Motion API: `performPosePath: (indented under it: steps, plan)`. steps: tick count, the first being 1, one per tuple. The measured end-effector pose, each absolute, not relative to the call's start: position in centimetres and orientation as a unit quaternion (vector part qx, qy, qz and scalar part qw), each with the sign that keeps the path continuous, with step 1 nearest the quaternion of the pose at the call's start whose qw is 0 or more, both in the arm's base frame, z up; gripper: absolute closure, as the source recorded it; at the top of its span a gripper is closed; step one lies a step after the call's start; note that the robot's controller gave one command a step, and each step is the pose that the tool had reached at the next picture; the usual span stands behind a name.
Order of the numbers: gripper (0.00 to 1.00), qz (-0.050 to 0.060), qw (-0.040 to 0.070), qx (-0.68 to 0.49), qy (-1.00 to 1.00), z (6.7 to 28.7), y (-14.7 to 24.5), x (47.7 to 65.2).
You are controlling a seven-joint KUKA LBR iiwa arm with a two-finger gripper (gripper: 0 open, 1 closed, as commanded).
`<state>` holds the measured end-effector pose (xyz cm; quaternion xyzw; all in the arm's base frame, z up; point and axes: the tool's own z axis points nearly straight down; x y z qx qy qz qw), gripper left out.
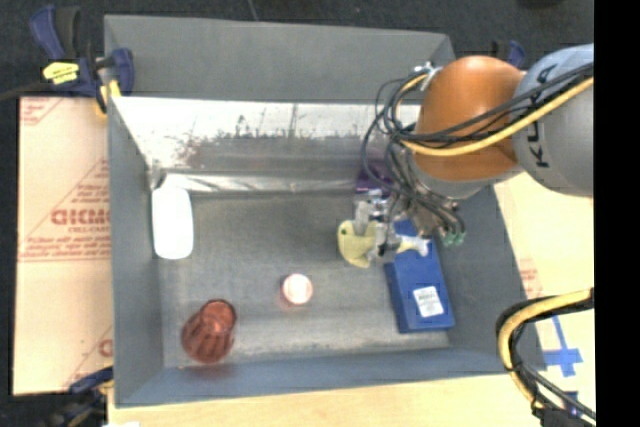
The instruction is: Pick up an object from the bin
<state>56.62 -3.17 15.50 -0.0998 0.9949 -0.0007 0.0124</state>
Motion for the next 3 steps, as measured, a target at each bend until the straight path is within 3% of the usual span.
performPosePath:
  steps: [1,2,3]
  plan:
    - [1.00,-0.001,0.018,-0.086,0.996,11.5,-4.8,60.9]
    - [1.00,0.000,0.012,-0.079,0.997,14.6,-4.7,60.3]
    - [1.00,0.000,0.015,-0.079,0.997,21.2,-3.3,60.8]
